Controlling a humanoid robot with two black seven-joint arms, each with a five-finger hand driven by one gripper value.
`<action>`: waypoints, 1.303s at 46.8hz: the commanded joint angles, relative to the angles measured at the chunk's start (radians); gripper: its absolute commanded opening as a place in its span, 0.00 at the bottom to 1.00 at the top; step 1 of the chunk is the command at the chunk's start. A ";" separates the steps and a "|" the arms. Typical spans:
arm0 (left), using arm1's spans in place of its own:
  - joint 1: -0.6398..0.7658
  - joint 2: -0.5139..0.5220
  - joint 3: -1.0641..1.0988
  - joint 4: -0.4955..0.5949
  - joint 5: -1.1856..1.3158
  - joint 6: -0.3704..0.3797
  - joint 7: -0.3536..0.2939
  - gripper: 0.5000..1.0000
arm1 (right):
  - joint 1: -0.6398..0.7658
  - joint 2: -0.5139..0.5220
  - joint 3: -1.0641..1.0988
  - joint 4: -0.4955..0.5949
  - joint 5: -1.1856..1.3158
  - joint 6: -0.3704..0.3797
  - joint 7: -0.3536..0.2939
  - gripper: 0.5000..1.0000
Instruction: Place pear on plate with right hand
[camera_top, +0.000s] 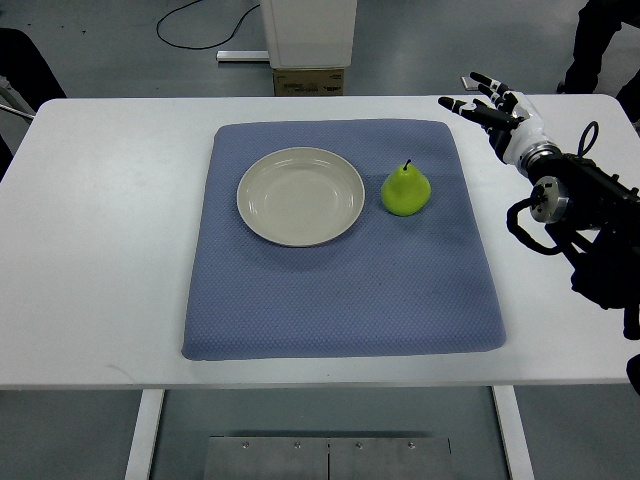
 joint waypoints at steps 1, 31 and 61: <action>0.000 0.000 0.000 0.001 0.000 -0.001 0.000 1.00 | 0.002 0.000 0.000 0.002 0.000 0.001 0.000 1.00; 0.003 0.000 0.000 0.001 0.000 0.000 0.000 1.00 | 0.023 -0.002 -0.002 -0.002 0.000 0.008 -0.003 1.00; 0.005 0.000 0.000 0.001 0.000 0.000 0.000 1.00 | 0.029 0.000 -0.005 -0.002 0.000 0.009 -0.003 1.00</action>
